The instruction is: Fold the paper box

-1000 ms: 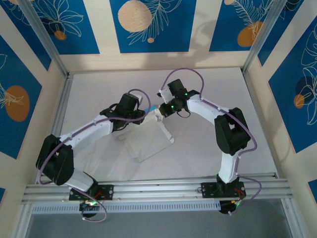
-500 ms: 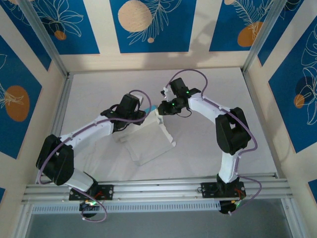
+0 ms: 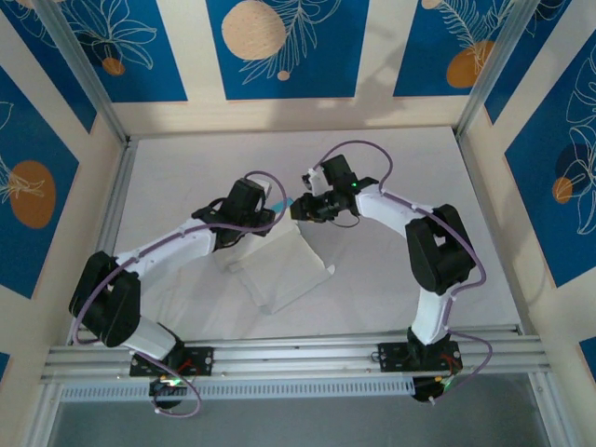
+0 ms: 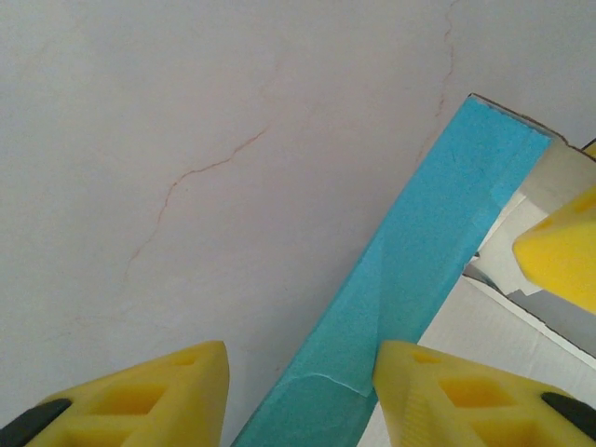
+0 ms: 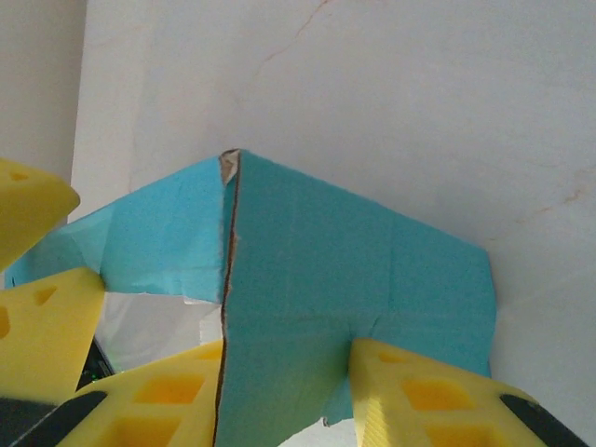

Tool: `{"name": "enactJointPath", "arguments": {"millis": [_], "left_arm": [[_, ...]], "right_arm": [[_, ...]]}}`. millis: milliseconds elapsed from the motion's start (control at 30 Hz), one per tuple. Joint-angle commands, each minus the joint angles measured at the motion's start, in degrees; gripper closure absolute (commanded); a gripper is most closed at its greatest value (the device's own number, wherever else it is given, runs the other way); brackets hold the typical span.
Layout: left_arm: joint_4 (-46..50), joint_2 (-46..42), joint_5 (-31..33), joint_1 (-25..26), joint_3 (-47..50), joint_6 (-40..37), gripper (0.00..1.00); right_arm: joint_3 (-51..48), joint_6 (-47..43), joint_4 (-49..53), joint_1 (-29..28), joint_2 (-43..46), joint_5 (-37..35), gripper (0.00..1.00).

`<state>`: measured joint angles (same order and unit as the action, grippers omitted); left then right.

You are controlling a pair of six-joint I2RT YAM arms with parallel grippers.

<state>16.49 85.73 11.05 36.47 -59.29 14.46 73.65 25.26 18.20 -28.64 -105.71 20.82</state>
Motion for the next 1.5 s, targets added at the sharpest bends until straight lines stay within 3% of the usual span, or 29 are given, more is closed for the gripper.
{"name": "enactJointPath", "arguments": {"millis": [0,233,400,467,633,767,900,1067,1300,1367,1467], "left_arm": [[0.7,1.7,-0.6,1.2,1.3,-0.9,0.54],[1.0,1.6,0.5,1.7,1.3,-2.8,0.54],[1.1,2.3,2.6,2.5,0.2,-7.0,0.55],[1.4,2.6,3.0,3.0,-0.3,-8.2,0.55],[1.0,2.8,4.2,4.6,-0.5,-10.7,0.55],[3.0,2.4,6.1,4.7,-3.2,-11.5,0.47],[8.2,-0.2,1.7,4.4,-5.9,-5.1,0.47],[8.9,-6.2,-5.4,2.5,-1.6,4.7,0.48],[5.8,-12.2,-14.5,-2.0,10.2,16.2,0.43],[3.9,-12.4,-16.0,-3.2,12.9,18.7,0.44],[1.8,-13.7,-16.6,-4.8,14.8,20.4,0.45]], "right_arm": [[-3.3,-7.4,-2.8,-1.7,1.9,3.9,0.65],[-9.3,-25.0,-7.6,0.0,7.8,8.7,0.67],[-11.8,-30.4,-9.9,3.9,10.3,13.1,0.68],[-10.4,-31.5,-6.3,4.7,10.6,11.5,0.69],[-10.5,-29.8,-2.8,4.2,12.2,-0.3,0.69],[-7.6,-24.3,2.8,4.2,11.1,-5.0,0.68],[-3.2,-19.2,11.6,3.9,8.6,-6.3,0.68],[0.7,-17.8,21.0,1.3,5.1,-9.2,0.64],[-4.6,-14.5,21.3,-1.0,7.0,-9.1,0.42],[-1.7,-16.4,23.8,-2.0,4.4,-12.7,0.41],[4.6,-18.5,27.4,-2.2,-2.3,-12.4,0.39]]}}
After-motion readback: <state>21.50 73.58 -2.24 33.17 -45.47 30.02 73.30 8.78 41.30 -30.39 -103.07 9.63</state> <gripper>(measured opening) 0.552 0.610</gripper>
